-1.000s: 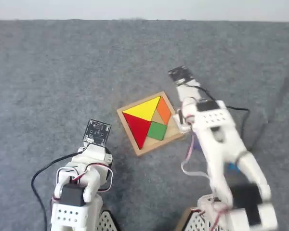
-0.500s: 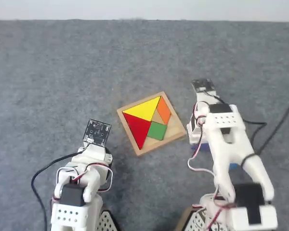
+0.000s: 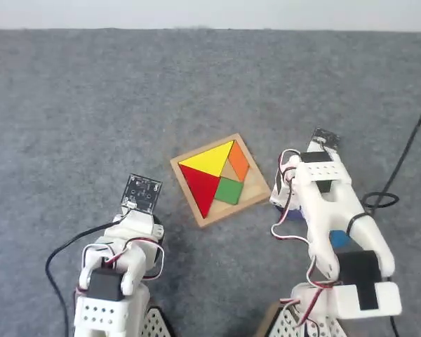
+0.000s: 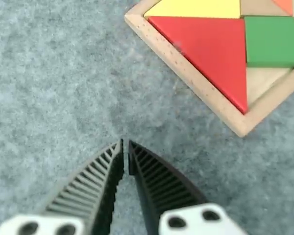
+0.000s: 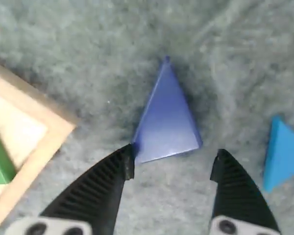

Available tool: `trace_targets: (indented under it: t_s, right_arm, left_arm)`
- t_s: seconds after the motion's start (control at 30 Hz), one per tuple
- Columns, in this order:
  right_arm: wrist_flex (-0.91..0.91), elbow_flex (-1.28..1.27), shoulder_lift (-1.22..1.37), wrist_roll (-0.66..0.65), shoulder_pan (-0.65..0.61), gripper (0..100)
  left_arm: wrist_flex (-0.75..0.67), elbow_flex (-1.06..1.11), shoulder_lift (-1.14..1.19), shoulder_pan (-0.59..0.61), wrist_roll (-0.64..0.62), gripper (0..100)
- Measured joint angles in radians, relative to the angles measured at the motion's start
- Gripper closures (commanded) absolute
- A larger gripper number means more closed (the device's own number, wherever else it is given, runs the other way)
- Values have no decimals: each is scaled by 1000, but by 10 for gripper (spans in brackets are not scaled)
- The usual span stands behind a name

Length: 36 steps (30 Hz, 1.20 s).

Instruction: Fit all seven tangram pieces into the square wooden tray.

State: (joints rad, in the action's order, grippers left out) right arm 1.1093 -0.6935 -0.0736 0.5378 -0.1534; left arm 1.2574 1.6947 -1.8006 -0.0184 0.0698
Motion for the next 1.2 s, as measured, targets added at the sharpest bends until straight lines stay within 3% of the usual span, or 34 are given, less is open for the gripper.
trace_targets:
  t_s: [0.2, 0.47, 0.53, 0.73, 0.93, 1.2]
  right_arm:
    - [-29, 0, 0, -110, -8, 922]
    - [-29, 0, 0, -124, -44, 917]
    - [-29, 0, 0, -137, -43, 894]
    - [-29, 0, 0, -338, 25, 709]
    - [-29, 12, 2, -370, 32, 702]
    - [-77, 34, 11, -511, 38, 703]
  left_arm:
    - [0, 0, 0, 0, 0, 981]
    - [0, 0, 0, 0, 0, 981]
    - [0, 0, 0, 0, 0, 981]
    - [0, 0, 0, 0, 0, 981]
    - [0, 0, 0, 0, 0, 981]
    - [0, 0, 0, -3, 0, 981]
